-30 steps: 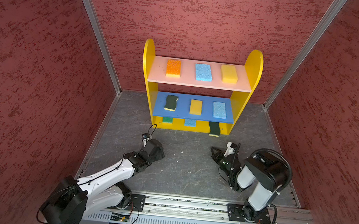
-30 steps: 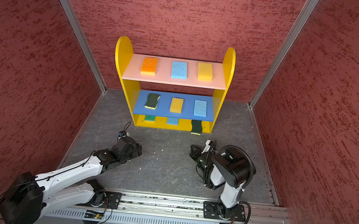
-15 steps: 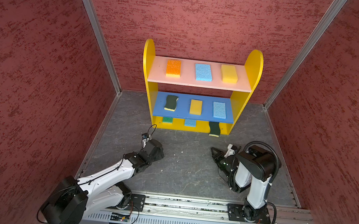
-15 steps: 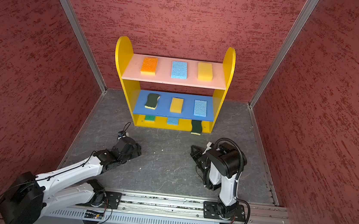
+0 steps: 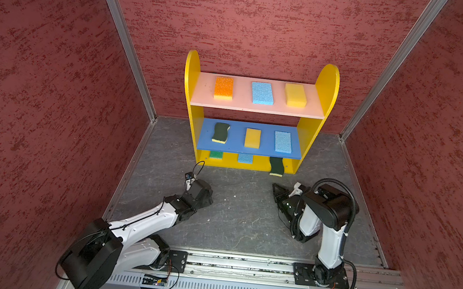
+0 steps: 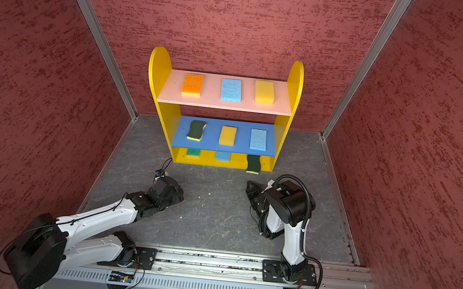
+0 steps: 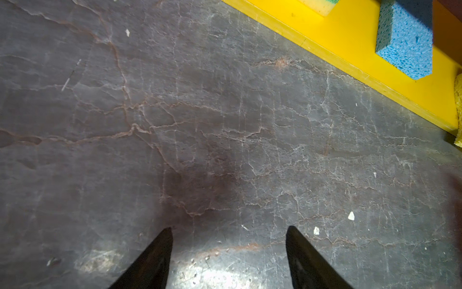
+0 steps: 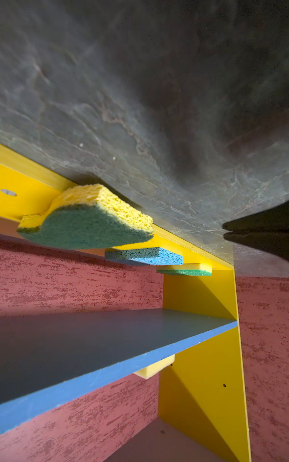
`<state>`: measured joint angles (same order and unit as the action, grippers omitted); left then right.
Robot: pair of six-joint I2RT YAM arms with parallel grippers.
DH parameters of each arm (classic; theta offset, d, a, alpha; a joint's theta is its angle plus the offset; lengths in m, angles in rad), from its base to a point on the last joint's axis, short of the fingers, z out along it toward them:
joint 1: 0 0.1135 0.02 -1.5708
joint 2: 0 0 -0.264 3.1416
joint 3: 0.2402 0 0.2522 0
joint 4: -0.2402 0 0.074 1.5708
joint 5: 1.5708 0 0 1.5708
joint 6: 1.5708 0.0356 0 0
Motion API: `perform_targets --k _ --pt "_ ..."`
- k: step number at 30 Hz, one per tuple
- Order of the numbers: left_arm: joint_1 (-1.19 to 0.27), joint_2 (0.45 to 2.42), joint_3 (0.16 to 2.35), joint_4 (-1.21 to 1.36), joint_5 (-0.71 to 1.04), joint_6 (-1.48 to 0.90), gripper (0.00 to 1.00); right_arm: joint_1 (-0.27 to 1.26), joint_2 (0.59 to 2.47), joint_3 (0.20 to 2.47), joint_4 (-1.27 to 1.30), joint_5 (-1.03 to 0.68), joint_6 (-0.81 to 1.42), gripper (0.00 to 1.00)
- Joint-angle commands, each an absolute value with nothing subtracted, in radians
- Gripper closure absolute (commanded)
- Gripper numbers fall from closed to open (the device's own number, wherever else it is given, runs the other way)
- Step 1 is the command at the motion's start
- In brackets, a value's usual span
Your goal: Place and organize the cleaning sponges onto the shelf
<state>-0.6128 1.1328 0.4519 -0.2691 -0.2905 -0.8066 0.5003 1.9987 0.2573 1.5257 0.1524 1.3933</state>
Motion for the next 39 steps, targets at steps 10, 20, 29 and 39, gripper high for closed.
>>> perform_targets --k 10,20,29,39 --pt "-0.611 1.173 0.488 -0.222 -0.279 -0.798 0.28 0.483 2.033 0.286 1.629 0.243 1.599 1.0" --pt "-0.606 1.142 0.486 -0.244 -0.289 -0.793 0.28 0.463 2.058 0.335 1.609 0.259 1.656 1.0" --pt "-0.601 1.139 0.492 -0.247 -0.287 -0.796 0.28 0.438 2.049 0.388 1.5 0.229 1.707 1.0" --pt "-0.601 1.137 0.495 -0.251 -0.287 -0.799 0.28 0.438 2.026 0.362 1.48 0.215 1.747 1.0"
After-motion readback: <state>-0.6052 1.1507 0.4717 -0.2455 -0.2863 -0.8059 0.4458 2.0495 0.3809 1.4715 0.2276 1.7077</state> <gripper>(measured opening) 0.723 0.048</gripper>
